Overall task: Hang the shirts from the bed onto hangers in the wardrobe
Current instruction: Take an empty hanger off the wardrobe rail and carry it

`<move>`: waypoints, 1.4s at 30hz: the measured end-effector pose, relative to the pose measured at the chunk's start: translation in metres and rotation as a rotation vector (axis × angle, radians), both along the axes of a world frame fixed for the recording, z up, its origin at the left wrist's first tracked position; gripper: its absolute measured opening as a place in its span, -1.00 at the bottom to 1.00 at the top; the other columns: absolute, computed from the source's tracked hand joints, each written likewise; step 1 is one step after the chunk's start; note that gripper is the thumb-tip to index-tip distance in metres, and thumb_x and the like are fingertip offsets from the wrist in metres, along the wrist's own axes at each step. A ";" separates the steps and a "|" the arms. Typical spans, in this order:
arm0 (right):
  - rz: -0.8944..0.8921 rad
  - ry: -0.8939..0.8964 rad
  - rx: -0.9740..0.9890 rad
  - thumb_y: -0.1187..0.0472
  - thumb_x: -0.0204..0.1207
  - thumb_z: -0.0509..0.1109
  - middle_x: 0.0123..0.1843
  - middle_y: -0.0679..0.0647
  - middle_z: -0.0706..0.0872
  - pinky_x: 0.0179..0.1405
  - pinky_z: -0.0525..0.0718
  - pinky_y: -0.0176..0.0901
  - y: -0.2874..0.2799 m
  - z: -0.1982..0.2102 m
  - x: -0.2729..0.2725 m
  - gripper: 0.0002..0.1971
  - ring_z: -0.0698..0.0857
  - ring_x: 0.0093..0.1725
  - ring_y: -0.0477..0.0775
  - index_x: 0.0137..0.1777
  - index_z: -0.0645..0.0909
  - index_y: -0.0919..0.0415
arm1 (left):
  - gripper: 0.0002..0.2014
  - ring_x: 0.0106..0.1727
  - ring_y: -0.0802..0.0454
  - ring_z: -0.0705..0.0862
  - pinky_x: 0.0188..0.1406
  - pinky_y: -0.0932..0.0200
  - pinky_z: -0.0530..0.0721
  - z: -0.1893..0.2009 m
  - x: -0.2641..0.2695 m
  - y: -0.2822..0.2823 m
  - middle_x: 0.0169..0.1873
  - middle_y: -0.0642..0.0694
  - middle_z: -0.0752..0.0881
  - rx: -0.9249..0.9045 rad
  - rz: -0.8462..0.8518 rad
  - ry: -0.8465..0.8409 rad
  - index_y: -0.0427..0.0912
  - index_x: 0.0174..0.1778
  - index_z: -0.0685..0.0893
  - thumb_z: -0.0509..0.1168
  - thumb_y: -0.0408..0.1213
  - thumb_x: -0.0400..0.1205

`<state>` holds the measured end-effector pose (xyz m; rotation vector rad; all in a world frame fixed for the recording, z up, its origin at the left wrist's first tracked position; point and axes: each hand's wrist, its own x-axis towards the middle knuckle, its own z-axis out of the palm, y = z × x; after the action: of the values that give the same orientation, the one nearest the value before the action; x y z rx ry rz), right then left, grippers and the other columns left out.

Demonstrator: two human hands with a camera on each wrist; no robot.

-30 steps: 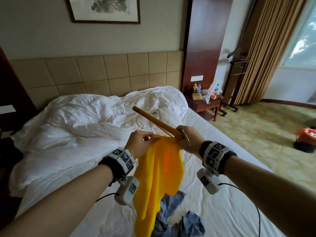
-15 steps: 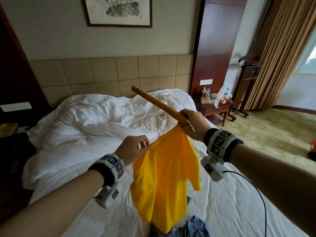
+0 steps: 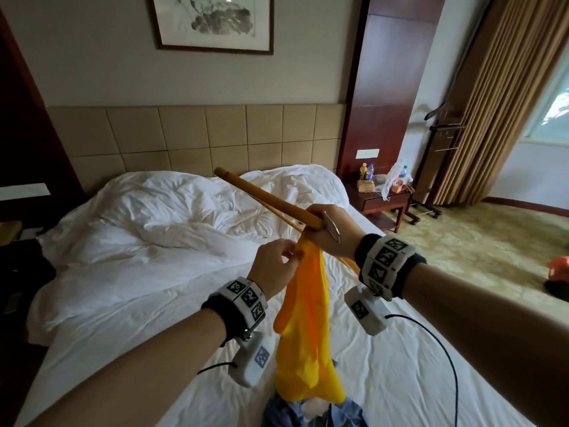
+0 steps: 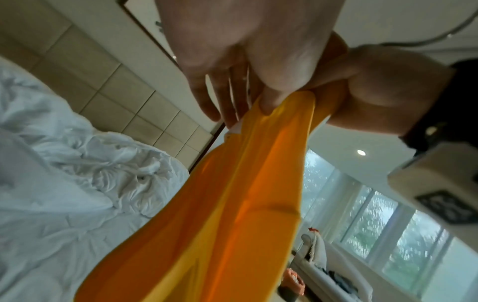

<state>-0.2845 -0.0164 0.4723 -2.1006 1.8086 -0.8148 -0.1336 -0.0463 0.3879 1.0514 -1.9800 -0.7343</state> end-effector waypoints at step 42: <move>0.072 -0.928 -0.013 0.36 0.59 0.43 -0.32 0.12 0.69 -0.05 0.73 0.01 0.030 -0.030 -0.030 -0.89 0.70 -0.23 0.12 0.09 0.70 0.29 | -0.60 -0.30 -0.07 0.41 -0.10 0.04 0.60 0.043 0.063 -0.051 -0.44 -0.04 0.40 0.127 -0.225 -1.236 0.03 -0.68 0.41 0.14 -0.29 0.51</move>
<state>-0.3145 0.0138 0.4422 -1.3728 1.1960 -1.4508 -0.0705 -0.0970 0.4307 1.5853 -3.1463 -0.2898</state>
